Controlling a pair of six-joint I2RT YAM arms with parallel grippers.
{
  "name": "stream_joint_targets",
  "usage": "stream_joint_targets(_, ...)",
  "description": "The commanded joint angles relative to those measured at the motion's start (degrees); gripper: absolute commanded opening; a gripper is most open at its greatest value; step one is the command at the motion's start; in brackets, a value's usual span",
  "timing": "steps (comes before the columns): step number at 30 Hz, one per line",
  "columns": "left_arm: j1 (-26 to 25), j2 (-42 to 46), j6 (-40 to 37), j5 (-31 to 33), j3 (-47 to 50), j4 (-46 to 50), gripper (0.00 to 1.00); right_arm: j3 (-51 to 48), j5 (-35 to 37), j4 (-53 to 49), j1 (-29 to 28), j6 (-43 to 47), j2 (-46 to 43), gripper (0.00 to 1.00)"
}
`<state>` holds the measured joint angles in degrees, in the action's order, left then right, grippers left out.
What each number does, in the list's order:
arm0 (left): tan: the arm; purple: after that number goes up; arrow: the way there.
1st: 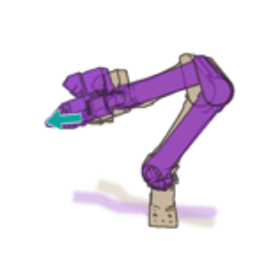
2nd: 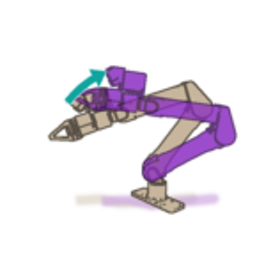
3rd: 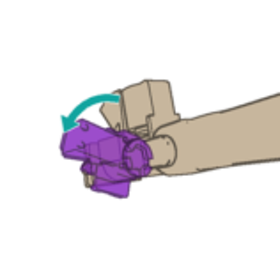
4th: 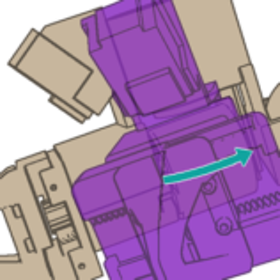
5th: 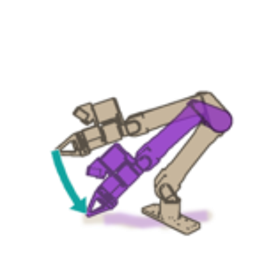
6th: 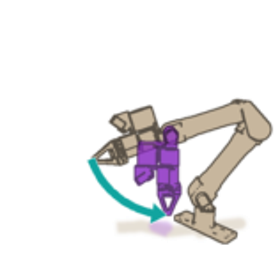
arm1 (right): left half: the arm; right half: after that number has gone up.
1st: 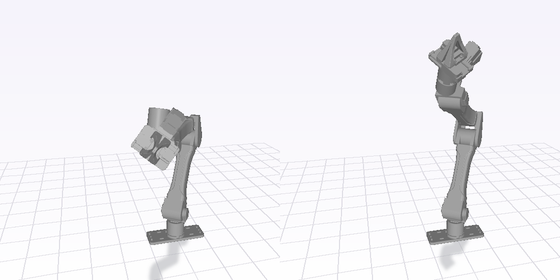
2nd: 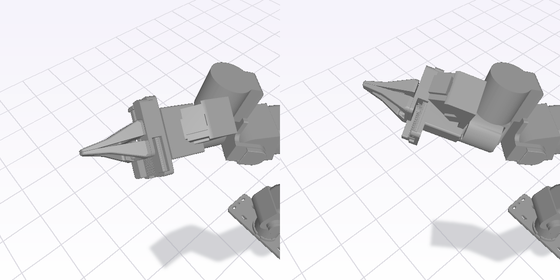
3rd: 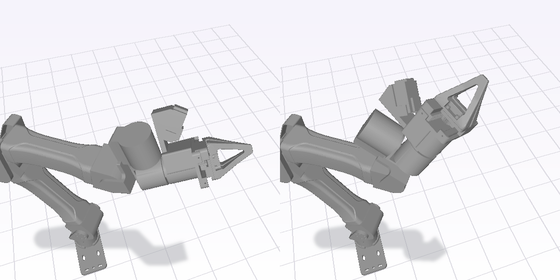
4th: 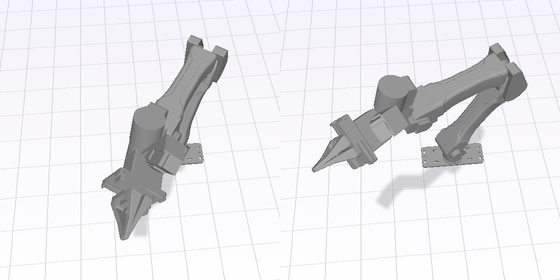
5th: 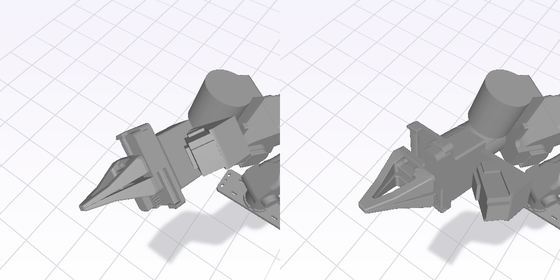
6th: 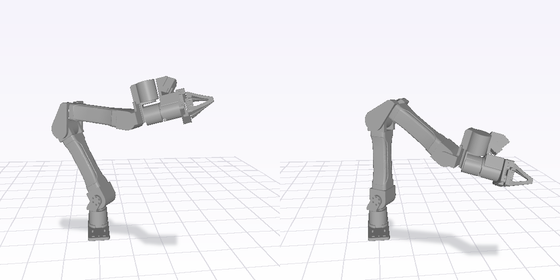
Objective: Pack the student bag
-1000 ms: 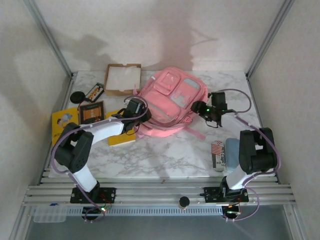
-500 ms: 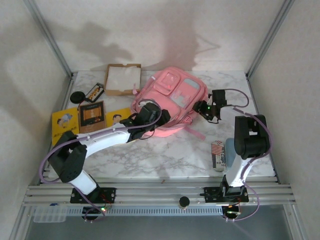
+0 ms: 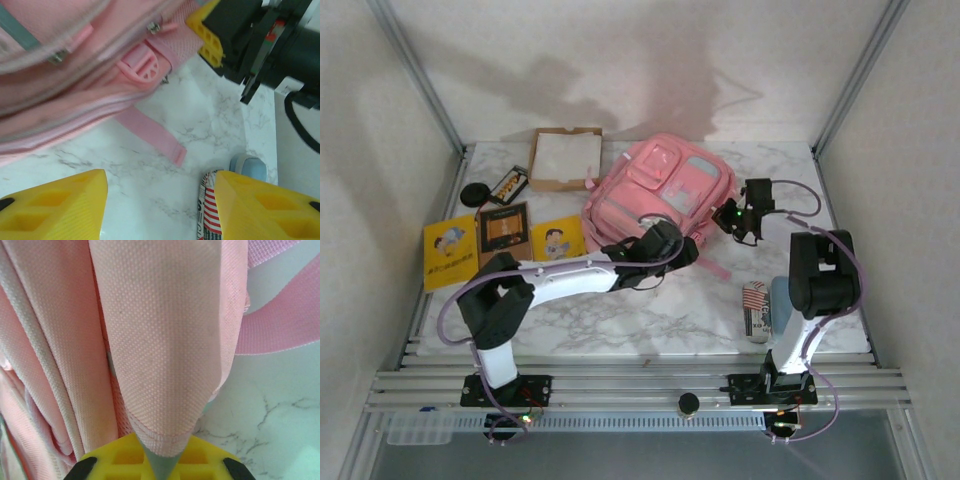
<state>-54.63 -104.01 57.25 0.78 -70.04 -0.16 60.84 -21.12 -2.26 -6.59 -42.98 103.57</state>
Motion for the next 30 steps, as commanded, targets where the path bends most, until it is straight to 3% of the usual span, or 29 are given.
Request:
stream_joint_targets(1, -2.7, -3.7, 2.6, 1.2, -3.2, 0.8, 0.59, -1.1, -3.2, 3.4, -0.4, -5.3, -5.3, 0.00)
stream_joint_targets(9, -4.4, -9.0, 4.0, 5.3, -6.6, -2.3, 0.56, -3.8, -5.0, 5.4, -0.2, -13.0, -11.6, 0.00)
stream_joint_targets(13, -4.8, -10.4, -1.1, 7.4, -7.1, -5.9, 0.50, -4.2, -5.0, 5.4, -0.2, -15.3, -13.9, 0.00)
stream_joint_targets(20, -5.2, -12.4, -12.9, 9.1, -10.6, -10.1, 0.50, -7.3, -5.0, 6.8, -0.2, -21.1, -18.1, 0.00)
stream_joint_targets(23, -4.6, -12.5, -15.9, 14.3, -12.3, -3.9, 0.46, -7.4, -3.9, 6.0, -0.1, -22.0, -20.4, 0.00)
stream_joint_targets(30, -0.3, -6.9, -24.2, 6.1, -4.6, -10.6, 0.37, -8.6, -5.1, 3.3, 5.2, -21.7, -25.7, 0.00)
